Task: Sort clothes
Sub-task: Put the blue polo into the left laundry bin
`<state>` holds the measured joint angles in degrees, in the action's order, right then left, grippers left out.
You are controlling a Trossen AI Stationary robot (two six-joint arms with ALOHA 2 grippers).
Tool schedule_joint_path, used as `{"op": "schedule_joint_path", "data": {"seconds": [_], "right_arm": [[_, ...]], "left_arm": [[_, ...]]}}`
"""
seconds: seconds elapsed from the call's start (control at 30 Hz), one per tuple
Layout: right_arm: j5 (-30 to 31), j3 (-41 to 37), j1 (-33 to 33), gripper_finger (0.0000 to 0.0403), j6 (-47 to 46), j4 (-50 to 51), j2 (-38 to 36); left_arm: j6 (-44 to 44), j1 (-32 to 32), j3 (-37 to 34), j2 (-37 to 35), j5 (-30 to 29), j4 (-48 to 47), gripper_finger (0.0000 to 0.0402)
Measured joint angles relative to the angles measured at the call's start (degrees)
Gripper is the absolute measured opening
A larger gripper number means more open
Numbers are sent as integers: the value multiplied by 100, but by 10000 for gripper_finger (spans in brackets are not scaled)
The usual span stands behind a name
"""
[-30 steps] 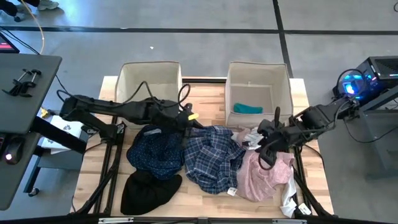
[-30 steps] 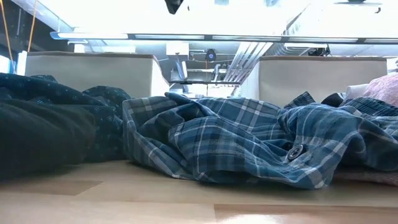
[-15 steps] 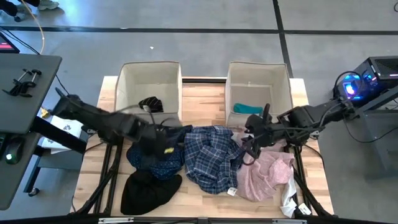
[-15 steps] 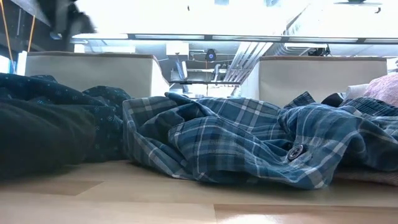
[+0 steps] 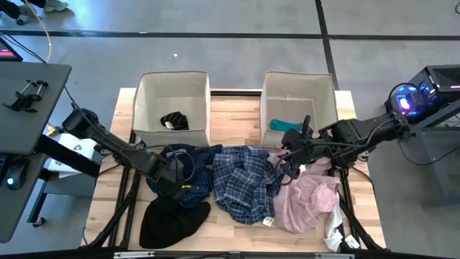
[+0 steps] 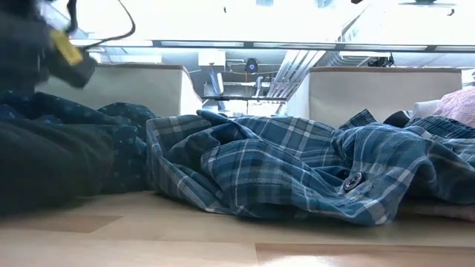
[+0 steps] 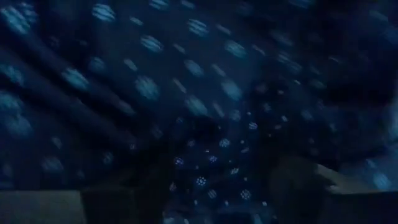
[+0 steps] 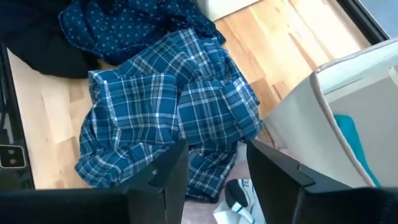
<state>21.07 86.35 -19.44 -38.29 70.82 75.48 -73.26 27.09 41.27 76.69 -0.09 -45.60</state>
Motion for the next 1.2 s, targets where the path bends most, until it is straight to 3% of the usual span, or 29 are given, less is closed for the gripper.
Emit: {"op": "schedule_joint_path", "data": {"seconds": [0.2,0.3,0.43,0.57,0.73,0.93,1.2], "right_arm": [[97,0,128,153,130,1,2],[100,0,172,153,127,-2,0],[146,0,185,153,130,-34,0],[269,0,185,153,106,-40,0],[619,0,185,153,122,-161,0],[1356,0,185,153,128,-739,0],[2042,0,185,153,128,-921,0]], "left_arm": [[-265,9,-829,97,-705,1026,220],[-149,4,-907,149,-865,1131,164],[371,11,-963,112,-887,1455,39],[914,19,-829,-146,-590,1803,19],[1520,83,47,-865,-474,1440,6],[2265,-33,1389,-1601,-1401,819,3],[4199,-628,3208,-1701,-2026,1482,1]]}}
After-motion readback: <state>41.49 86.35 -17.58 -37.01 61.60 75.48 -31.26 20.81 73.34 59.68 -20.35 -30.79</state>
